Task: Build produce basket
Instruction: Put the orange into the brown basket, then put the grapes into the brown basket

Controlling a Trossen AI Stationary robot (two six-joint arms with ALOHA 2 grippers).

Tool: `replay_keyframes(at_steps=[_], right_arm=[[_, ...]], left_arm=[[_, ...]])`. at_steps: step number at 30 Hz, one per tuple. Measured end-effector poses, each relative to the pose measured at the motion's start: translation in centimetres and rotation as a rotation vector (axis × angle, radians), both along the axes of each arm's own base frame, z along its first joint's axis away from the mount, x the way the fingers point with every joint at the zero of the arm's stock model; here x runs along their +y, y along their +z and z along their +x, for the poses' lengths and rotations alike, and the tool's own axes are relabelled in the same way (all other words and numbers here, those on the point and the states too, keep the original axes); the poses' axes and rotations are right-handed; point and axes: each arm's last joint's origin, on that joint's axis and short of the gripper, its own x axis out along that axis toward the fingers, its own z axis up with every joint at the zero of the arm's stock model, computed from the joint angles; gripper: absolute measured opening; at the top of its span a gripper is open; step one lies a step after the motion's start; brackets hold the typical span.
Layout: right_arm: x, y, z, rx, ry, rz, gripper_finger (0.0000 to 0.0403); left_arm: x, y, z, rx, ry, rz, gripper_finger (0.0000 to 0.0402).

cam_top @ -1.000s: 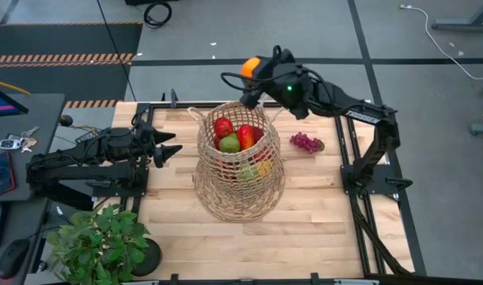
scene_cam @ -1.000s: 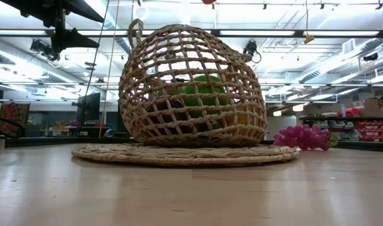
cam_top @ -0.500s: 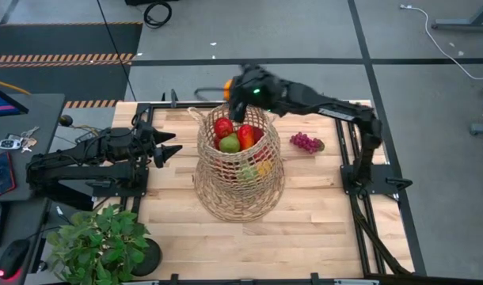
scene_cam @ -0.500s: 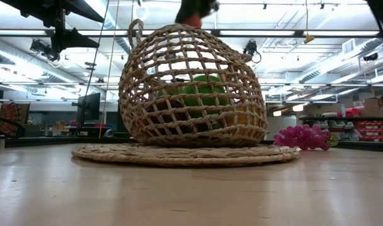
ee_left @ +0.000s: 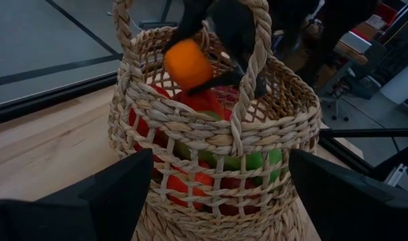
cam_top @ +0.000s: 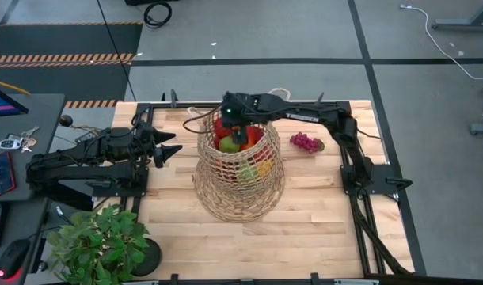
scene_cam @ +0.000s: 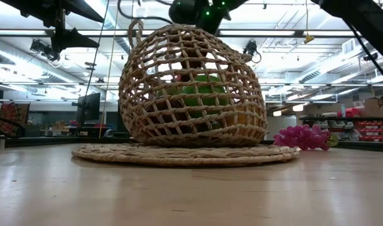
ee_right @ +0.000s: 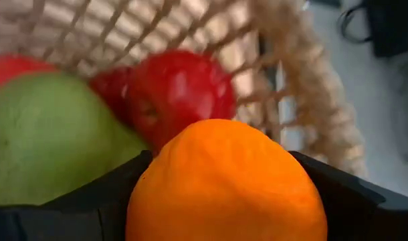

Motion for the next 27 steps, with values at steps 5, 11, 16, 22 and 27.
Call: replay_keyframes(at_steps=[5,11,16,22,27], right_arm=[[-0.7,-0.5,-0.8,0.032,0.021,0.136,0.0355],[-1.3,1.6,-1.5,-0.042,-0.054,0.217,0.0394],[-1.7,5.2,-2.6,-0.08,-0.092,0.219,0.0395],[-2.8,9.8,-6.2,-0.173,-0.221,0.177,0.0394],[-4.1,12.1,-11.3,-0.219,-0.352,0.241,0.0389]], left_arm=[[0.0,0.0,0.0,0.0,0.0,0.0,0.0357],[0.0,0.0,0.0,-0.001,0.0,0.0,0.0357],[0.0,0.0,0.0,0.0,0.0,0.0,0.0357],[0.0,0.0,0.0,0.0,0.0,0.0,0.0357],[0.0,0.0,0.0,0.0,0.0,0.0,0.0357]])
